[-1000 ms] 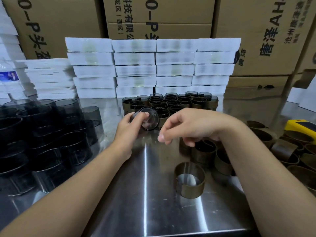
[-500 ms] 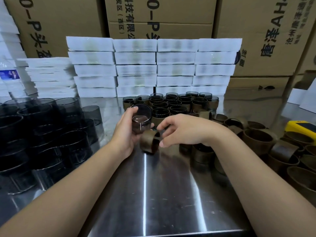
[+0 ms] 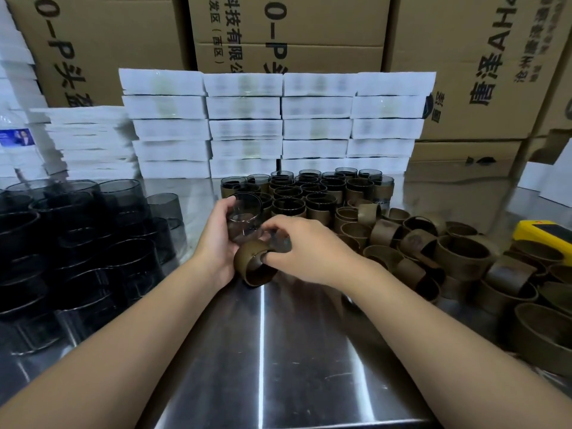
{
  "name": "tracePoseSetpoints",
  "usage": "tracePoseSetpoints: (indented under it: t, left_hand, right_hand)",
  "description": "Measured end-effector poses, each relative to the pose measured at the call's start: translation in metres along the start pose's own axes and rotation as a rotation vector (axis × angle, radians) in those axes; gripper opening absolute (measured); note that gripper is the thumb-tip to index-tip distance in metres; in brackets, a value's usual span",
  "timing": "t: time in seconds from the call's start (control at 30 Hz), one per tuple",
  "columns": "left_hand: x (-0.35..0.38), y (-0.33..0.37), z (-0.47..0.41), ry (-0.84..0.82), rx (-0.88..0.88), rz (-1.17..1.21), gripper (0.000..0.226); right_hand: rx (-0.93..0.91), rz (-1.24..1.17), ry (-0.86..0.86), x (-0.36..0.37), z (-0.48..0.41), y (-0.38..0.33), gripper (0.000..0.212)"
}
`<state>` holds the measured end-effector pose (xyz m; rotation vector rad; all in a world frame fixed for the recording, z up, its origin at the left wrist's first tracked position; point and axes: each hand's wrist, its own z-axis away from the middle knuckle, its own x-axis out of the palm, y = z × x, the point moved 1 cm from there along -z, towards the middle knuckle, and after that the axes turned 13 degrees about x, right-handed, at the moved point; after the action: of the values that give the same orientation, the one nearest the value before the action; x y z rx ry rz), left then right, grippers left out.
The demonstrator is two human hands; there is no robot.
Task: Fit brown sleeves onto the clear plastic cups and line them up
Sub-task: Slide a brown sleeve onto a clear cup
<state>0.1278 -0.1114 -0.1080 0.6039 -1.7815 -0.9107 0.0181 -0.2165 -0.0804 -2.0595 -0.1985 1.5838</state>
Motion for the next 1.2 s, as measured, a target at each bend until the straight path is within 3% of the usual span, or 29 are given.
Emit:
tracePoseSetpoints:
  t: [0.17,0.37,0.57,0.67,0.77,0.83,0.93,1.07,1.2]
  left_hand:
    - [-0.002,-0.001,-0.004,-0.045,-0.012,-0.068,0.024]
    - [-0.002,0.000,-0.002,-0.052,-0.015,-0.042,0.020]
    - [0.001,0.006,0.001,-0.048,-0.015,-0.031,0.043]
    - [0.004,0.006,0.004,-0.070,-0.021,-0.057,0.063]
    - [0.006,0.002,0.007,-0.170,0.002,-0.115,0.062]
    - [0.006,0.000,0.008,-0.253,0.022,-0.147,0.057]
    - [0.006,-0.002,0.009,-0.317,0.043,-0.175,0.057]
    - [0.005,-0.004,0.008,-0.334,0.050,-0.200,0.077]
    - [0.002,-0.006,0.006,-0.325,0.044,-0.167,0.058]
  right_hand:
    - [-0.167,-0.033,-0.026,0.009,0.002,-0.007,0.042]
    - [-0.176,-0.143,0.050,0.003,0.000,-0.006,0.033]
    - [0.049,-0.596,0.111,-0.008,-0.006,-0.006,0.049]
    - [0.184,-0.843,0.070,-0.013,-0.008,-0.005,0.031]
    - [0.242,-1.064,0.022,-0.016,-0.007,-0.006,0.010]
    - [0.248,-1.156,0.007,-0.017,-0.007,-0.007,0.015]
    - [0.251,-1.208,-0.023,-0.016,-0.007,-0.007,0.021]
    - [0.229,-1.175,-0.057,-0.015,-0.007,-0.006,0.020]
    - [0.220,-1.085,-0.011,-0.014,-0.006,-0.006,0.015]
